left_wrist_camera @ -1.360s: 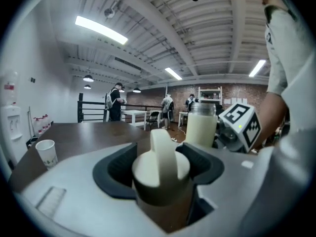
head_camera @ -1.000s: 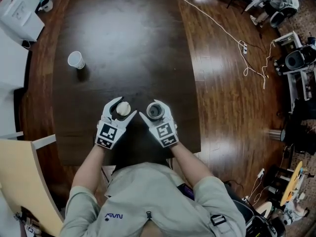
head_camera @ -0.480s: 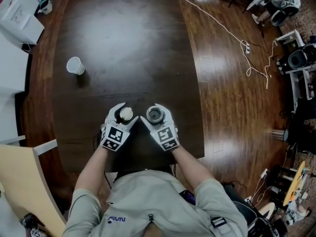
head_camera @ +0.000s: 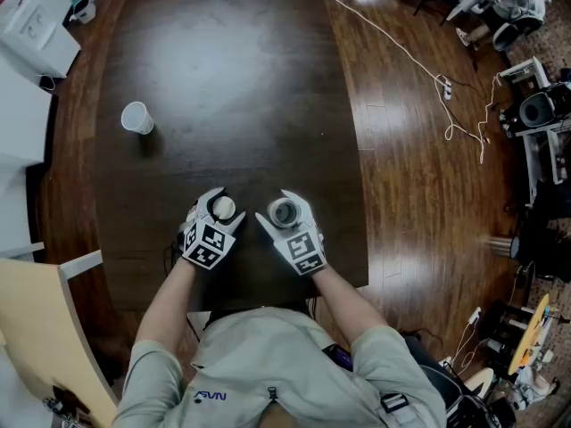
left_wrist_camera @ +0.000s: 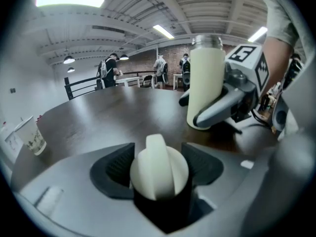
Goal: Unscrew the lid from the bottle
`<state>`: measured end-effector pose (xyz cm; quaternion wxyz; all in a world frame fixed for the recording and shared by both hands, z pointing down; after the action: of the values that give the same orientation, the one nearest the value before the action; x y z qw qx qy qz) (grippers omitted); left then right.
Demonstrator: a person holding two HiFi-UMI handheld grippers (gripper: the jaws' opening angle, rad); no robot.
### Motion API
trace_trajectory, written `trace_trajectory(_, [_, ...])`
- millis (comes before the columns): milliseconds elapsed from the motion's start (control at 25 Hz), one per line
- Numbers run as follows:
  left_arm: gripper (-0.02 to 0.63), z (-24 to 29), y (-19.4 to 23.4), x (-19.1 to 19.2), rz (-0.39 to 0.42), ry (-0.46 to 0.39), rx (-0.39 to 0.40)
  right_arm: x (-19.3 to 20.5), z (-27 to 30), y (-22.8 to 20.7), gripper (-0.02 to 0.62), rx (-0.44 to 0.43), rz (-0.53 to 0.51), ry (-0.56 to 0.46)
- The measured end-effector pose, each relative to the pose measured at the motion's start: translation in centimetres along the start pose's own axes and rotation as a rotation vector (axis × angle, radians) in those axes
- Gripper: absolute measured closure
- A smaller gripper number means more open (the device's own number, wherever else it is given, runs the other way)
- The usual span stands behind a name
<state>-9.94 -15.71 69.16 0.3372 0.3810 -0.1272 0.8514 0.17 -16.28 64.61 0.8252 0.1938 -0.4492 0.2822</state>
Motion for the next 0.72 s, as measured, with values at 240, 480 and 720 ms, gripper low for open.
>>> trace_trajectory(240, [0.291, 0.2, 0.4, 0.1, -0.050, 0.047, 0.030, 0.5, 0.1, 0.0, 0.281, -0.035, 0.014, 0.037])
trace_trajectory(480, [0.265, -2.5, 0.6, -1.4, -0.116, -0.037, 0.010, 0.9, -0.7, -0.8, 0.245, -0.031, 0.055, 0.057])
trace_trajectory(720, [0.265, -7.5, 0.4, -1.2, -0.282, -0.187, -0.049, 3.1, -4.8, -1.5, 0.245, 0.019, 0.118, 0.083])
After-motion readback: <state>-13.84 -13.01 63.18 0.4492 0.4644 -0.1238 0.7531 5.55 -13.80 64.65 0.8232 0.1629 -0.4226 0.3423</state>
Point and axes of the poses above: the fingertips, and each gripper's own axes: z forward along the fingers, y to its left, x out of its underside, the point moved 3 cm from there along -z, backward along the fingers, and after that the axes turned 3 degrees about -z, right-handed, at the moved point
